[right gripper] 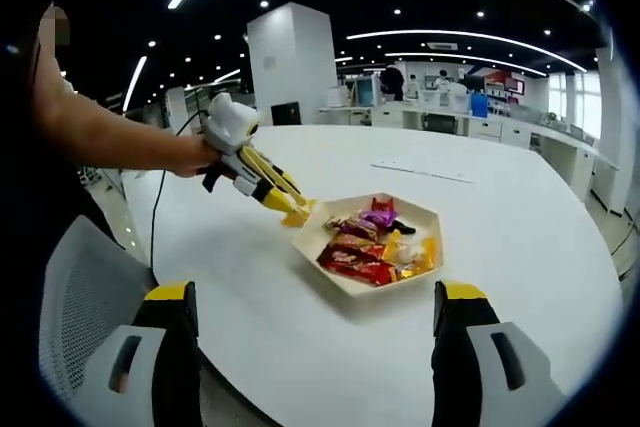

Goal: Place the target food into the container with the food tongs after gripping and lifting it, then release it inside without dropping or visibly crushing the food.

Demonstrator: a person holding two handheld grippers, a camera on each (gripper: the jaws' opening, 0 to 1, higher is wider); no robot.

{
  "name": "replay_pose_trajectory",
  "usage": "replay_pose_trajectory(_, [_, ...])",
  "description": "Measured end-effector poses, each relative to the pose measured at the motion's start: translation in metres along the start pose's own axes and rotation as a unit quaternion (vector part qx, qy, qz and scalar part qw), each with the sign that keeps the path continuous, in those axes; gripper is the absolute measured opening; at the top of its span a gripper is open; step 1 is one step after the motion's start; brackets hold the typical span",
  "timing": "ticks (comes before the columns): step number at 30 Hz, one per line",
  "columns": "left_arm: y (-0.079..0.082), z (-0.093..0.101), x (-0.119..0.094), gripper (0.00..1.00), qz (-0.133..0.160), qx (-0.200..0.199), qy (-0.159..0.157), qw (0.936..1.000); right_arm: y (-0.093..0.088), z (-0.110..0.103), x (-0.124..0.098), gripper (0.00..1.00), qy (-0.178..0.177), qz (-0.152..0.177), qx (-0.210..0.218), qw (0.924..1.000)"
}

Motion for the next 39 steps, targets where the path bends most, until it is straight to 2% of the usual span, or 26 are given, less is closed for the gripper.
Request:
replay_pose_trajectory(7, [-0.008, 0.002, -0.021, 0.26, -0.018, -0.005, -0.013, 0.9998, 0.000, 0.000, 0.000, 0.96, 0.002, 0.000, 0.000, 1.0000])
replay_pose_trajectory(14, [-0.018, 0.007, -0.042, 0.26, -0.022, -0.015, -0.014, 0.9996, 0.000, 0.000, 0.000, 0.96, 0.000, 0.001, 0.001, 1.0000])
replay_pose_trajectory(17, [-0.016, 0.008, -0.049, 0.26, -0.015, -0.012, 0.000, 0.9998, 0.000, 0.000, 0.000, 0.96, 0.001, 0.001, -0.001, 1.0000])
replay_pose_trajectory(20, [-0.011, 0.004, -0.055, 0.26, 0.008, -0.030, 0.037, 0.9988, 0.000, -0.001, 0.000, 0.96, 0.002, 0.000, -0.001, 1.0000])
replay_pose_trajectory(23, [-0.010, 0.000, -0.059, 0.26, 0.013, -0.066, 0.084, 0.9942, 0.000, 0.000, 0.000, 0.96, 0.001, 0.000, -0.002, 1.0000])
replay_pose_trajectory(24, [-0.011, -0.001, -0.060, 0.26, 0.009, -0.081, 0.108, 0.9908, 0.000, 0.000, 0.000, 0.96, 0.001, 0.000, -0.001, 1.0000])
replay_pose_trajectory(25, [-0.012, -0.001, -0.061, 0.26, 0.007, -0.085, 0.114, 0.9898, 0.000, 0.000, 0.000, 0.96, 0.001, 0.000, -0.001, 1.0000])
replay_pose_trajectory(27, [-0.018, -0.004, -0.062, 0.26, -0.007, -0.115, 0.157, 0.9809, 0.000, 0.000, 0.000, 0.96, 0.000, 0.000, -0.002, 1.0000])
replay_pose_trajectory(29, [-0.019, -0.001, -0.060, 0.26, 0.005, -0.136, 0.165, 0.9770, 0.001, 0.000, 0.000, 0.96, 0.000, 0.001, -0.001, 1.0000])
replay_pose_trajectory(30, [-0.021, 0.000, -0.059, 0.26, 0.004, -0.138, 0.163, 0.9770, 0.001, 0.000, 0.000, 0.96, -0.001, 0.001, -0.001, 1.0000])
replay_pose_trajectory(32, [-0.027, 0.001, -0.058, 0.26, -0.016, -0.141, 0.181, 0.9733, 0.001, 0.000, 0.000, 0.96, -0.002, 0.002, -0.001, 1.0000])
replay_pose_trajectory(33, [-0.030, 0.001, -0.057, 0.26, -0.016, -0.148, 0.184, 0.9715, 0.001, 0.000, -0.001, 0.96, -0.002, 0.002, -0.001, 1.0000])
replay_pose_trajectory(34, [-0.032, 0.001, -0.058, 0.26, -0.015, -0.169, 0.196, 0.9659, 0.001, 0.000, 0.000, 0.96, -0.002, 0.002, -0.001, 1.0000])
replay_pose_trajectory(37, [-0.035, 0.002, -0.059, 0.26, -0.007, -0.216, 0.199, 0.9559, 0.001, 0.001, -0.001, 0.96, -0.003, 0.003, -0.001, 1.0000])
replay_pose_trajectory(39, [-0.035, 0.001, -0.058, 0.26, -0.001, -0.233, 0.202, 0.9512, 0.001, 0.001, -0.001, 0.96, -0.004, 0.003, 0.000, 1.0000])
Point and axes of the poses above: the point that each gripper's makers call its tool centre point, and the gripper's own axes: x roughly forward along the fingers, z roughly to its right, y roughly out of its top, the point moved 9 cm from there along -x, roughly backward along the fingers, and after that the axes turned 13 degrees about z, right-handed, at the moved point
